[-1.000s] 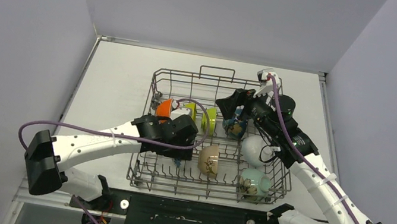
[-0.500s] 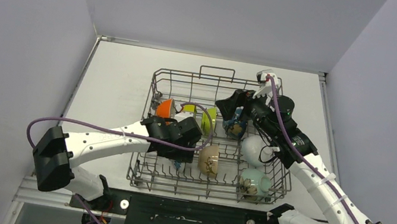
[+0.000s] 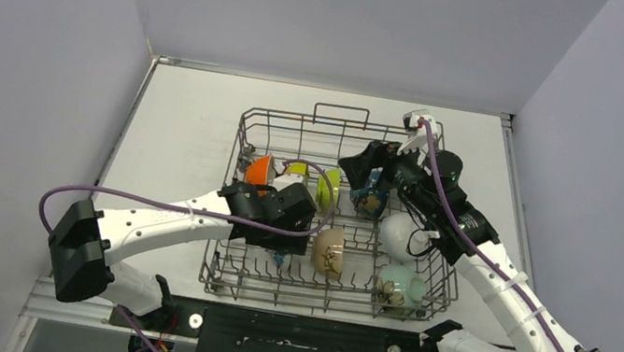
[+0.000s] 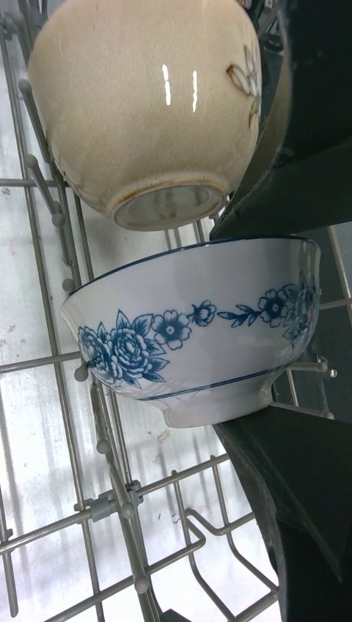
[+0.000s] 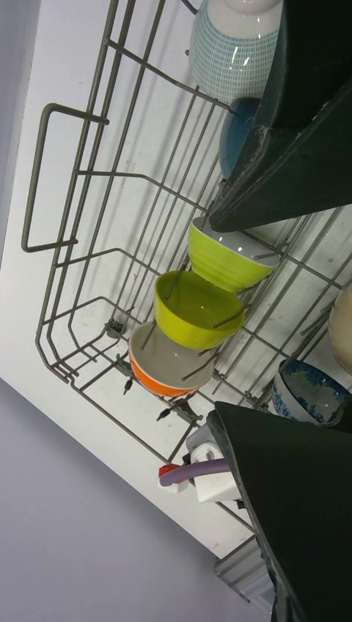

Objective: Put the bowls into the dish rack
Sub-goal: Place the bowl in the dish rack.

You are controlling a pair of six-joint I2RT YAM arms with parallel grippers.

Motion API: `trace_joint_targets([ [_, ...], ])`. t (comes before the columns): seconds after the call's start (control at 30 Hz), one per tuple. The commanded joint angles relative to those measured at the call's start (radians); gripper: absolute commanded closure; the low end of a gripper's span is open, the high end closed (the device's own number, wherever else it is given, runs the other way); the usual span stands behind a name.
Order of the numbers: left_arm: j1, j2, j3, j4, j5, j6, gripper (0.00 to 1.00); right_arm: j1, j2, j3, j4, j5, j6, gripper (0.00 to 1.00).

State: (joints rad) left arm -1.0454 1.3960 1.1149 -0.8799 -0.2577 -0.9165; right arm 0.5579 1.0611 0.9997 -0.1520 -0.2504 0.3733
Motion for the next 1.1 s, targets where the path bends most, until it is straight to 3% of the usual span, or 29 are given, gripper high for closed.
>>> trace_joint_targets([
  [0.0,-0.002,-0.052,0.017,0.081,-0.028,-0.019,0.24,0.003,-0.002,0.000,0.028,0.006,-0.014,0.10],
  [0.77,0.012,-0.103,0.073,-0.032,-0.103,-0.002,0.20,0.003,-0.007,0.007,0.028,0.002,-0.013,0.10],
  [1.07,0.016,-0.253,0.135,0.066,-0.146,0.177,0.20,0.004,-0.003,0.027,0.025,-0.006,-0.016,0.10],
])
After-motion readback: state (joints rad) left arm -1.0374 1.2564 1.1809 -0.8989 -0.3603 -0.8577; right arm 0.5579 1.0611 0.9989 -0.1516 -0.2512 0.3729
